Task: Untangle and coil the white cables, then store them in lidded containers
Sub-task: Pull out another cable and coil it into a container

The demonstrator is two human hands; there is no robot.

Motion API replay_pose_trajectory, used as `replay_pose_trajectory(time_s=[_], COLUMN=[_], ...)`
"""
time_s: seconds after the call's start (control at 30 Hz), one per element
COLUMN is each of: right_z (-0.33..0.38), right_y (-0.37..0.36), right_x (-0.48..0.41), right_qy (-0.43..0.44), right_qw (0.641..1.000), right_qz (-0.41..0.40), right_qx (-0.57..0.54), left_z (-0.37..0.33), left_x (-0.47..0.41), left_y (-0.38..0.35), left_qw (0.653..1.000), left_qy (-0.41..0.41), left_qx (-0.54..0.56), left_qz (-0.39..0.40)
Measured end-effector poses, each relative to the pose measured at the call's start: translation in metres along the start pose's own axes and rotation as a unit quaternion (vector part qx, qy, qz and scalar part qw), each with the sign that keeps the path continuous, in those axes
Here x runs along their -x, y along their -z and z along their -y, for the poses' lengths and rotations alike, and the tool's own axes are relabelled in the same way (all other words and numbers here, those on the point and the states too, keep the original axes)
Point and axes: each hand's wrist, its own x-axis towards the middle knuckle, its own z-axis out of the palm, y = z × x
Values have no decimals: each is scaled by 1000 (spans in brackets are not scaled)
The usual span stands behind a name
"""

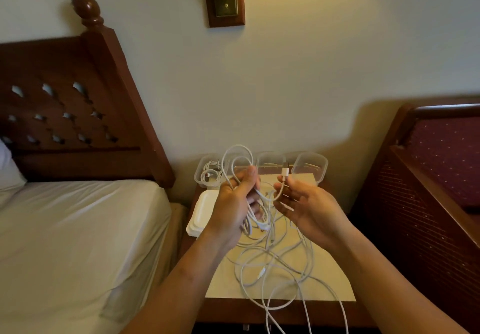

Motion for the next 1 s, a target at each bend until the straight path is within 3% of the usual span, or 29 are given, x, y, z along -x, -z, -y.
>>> replay_pose_trajectory(time_s=[0.1,0.27,0.43,0.5,0.6,0.67,0.7,0.8,0.9,1.0], right_z=[-4,8,27,36,48,55,58,59,56,49], right_y=[-4,-5,2,2,2,1,-1,-7,-9,-3], right_x=[23,49,61,67,74,78,79,79,79,82], right_qy=[35,205,247,240,220,201,193,194,211,235], right_qw=[999,969,942,939,942,945,944,927,913,905], right_qz=[-18,-107,-70,-45,13,58,78,118,133,129], right_qx=[-8,84,214,243,254,252,256,298,322,331], left_z=[14,43,42,19,-20,-37,-43,-52,-58,-60], left_x=[29,55,57,59,64,68,69,69,68,72], left_y=[3,10,14,11,0,-9,-15,-31,-37,-32], left_qw=[999,987,961,935,864,839,843,905,911,942], left_qy=[33,120,127,126,137,70,21,-61,-115,-102], left_qx=[1,-92,-238,-316,-447,-517,-523,-416,-389,-313], left_qz=[18,61,53,100,185,155,123,71,72,68])
